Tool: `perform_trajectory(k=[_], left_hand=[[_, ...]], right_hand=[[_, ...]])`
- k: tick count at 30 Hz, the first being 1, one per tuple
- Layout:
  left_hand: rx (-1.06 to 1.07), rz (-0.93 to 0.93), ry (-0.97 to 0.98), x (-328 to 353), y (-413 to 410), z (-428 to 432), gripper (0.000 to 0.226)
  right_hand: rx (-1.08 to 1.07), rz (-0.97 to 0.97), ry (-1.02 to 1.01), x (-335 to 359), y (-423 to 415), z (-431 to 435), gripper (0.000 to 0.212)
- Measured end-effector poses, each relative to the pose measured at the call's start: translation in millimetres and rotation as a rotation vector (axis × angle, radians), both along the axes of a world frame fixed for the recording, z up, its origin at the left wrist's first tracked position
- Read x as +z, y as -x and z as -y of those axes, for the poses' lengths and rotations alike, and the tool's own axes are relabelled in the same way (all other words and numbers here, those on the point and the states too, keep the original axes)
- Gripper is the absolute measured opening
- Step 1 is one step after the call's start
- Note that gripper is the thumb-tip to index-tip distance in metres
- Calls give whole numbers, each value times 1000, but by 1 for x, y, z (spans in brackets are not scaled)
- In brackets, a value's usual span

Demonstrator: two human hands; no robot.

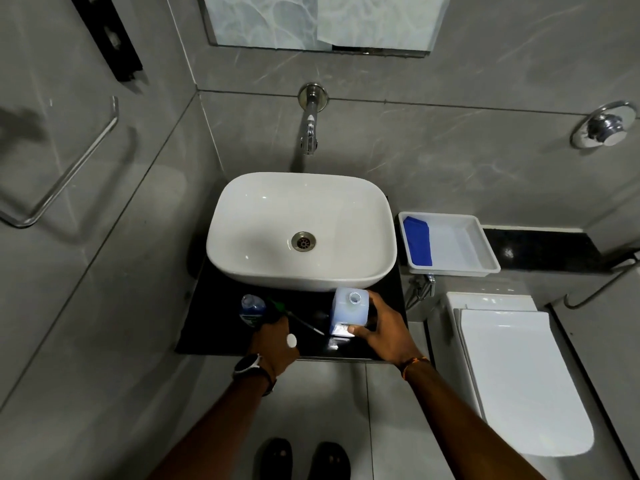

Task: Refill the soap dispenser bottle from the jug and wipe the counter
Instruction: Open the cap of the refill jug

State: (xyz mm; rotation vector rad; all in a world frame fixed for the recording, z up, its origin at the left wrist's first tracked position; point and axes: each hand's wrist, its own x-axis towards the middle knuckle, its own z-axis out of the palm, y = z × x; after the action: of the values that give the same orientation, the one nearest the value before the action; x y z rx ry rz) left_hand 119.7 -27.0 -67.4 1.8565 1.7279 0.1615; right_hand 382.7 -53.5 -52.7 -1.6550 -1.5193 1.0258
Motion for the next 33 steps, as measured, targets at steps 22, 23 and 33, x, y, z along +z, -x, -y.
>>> perform_trajectory(k=[22, 23, 33], left_hand=[[-80, -106, 30, -18, -19, -17, 31], [-75, -103, 35, -19, -20, -17, 31], [-82, -113, 17, -27, -24, -21, 40]], right_hand=[[14, 42, -7, -6, -1, -3, 74], [14, 46, -6, -6, -1, -3, 74], [7, 56, -7, -5, -2, -3, 74]])
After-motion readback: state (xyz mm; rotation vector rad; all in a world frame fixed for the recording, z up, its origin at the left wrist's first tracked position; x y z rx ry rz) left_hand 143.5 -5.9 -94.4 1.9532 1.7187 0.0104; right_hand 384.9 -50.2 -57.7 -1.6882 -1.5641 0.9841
